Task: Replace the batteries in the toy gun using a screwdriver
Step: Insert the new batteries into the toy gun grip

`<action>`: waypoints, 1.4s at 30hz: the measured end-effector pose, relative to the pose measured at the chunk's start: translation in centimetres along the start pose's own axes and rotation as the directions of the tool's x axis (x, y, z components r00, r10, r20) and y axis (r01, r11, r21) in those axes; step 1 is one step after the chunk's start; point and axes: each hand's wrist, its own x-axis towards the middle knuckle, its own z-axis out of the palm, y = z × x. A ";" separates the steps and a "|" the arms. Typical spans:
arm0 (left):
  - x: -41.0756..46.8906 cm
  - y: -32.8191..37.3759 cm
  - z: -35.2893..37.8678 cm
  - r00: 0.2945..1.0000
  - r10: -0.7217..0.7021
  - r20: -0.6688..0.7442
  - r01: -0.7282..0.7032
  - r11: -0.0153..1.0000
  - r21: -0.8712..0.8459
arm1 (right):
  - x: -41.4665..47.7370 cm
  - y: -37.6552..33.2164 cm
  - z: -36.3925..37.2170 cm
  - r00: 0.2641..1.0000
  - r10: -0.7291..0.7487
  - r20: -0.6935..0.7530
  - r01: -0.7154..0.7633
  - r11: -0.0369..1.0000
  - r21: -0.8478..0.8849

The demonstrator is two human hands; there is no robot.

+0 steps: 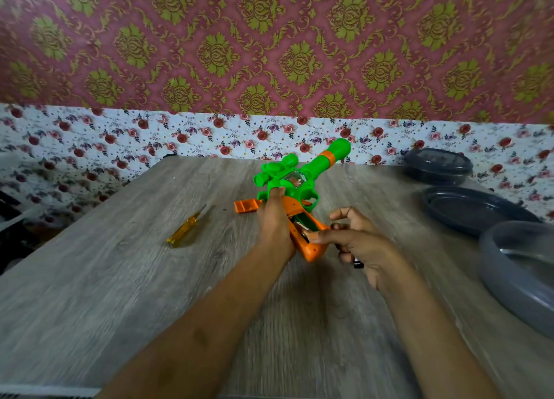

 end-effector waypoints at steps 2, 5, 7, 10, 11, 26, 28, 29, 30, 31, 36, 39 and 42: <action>0.1 -0.1 -0.1 0.999 0.033 -0.026 -0.033 0.999 0.004 | 0.2 0.3 0.1 0.998 0.058 -0.010 -0.058 0.998 -0.001; 0.2 -0.4 -0.1 0.994 0.097 -0.045 -0.098 0.995 -0.010 | 0.6 0.8 0.7 0.989 0.140 -0.045 -0.141 0.990 -0.017; -0.1 -0.6 0.1 0.992 0.123 -0.026 -0.123 0.992 0.001 | 0.8 1.0 0.8 0.983 0.172 -0.071 -0.175 0.983 -0.046; -0.5 -0.5 0.4 0.996 0.088 0.023 -0.089 0.996 0.003 | 0.9 0.9 0.6 0.983 0.184 -0.008 -0.184 0.983 -0.017; -0.5 -0.3 0.3 0.996 0.085 0.034 -0.085 0.996 -0.005 | 0.9 0.8 0.5 0.984 0.179 0.016 -0.179 0.983 0.024; 0.3 0.2 -0.4 1.000 0.017 -0.016 -0.017 0.999 0.036 | 1.5 -0.1 -2.0 0.979 0.163 -0.122 0.038 0.442 0.896; 0.3 0.1 -0.5 1.000 0.017 0.006 -0.017 0.999 0.038 | 1.5 0.1 -1.8 0.975 0.037 -0.221 0.150 0.628 0.764; 0.2 0.1 -0.5 1.000 0.016 0.024 -0.016 0.999 0.037 | 1.3 0.2 -1.7 0.947 -0.064 -0.313 0.244 0.778 0.579; 0.1 0.2 -0.5 0.999 0.013 0.044 -0.014 0.999 0.032 | 1.1 0.3 -1.6 0.896 -0.211 -0.392 0.350 0.878 0.327; 0.0 0.1 -0.5 0.998 0.011 0.059 -0.013 1.000 0.026 | 0.9 0.3 -1.3 0.833 -0.375 -0.406 0.451 0.886 0.106; 0.1 0.2 -0.3 0.998 0.012 0.054 -0.012 1.000 -0.002 | 0.3 -0.2 -0.8 0.734 -0.635 -0.240 0.645 0.763 -0.047; 0.2 0.3 -0.4 0.996 -0.024 0.084 0.029 0.997 -0.068 | 0.1 -0.3 -0.4 0.715 -0.672 -0.190 0.680 0.732 -0.031; 0.4 0.4 -0.5 0.991 -0.059 0.120 0.076 0.987 -0.143 | -0.1 0.0 0.2 0.702 -0.700 -0.128 0.688 0.714 -0.129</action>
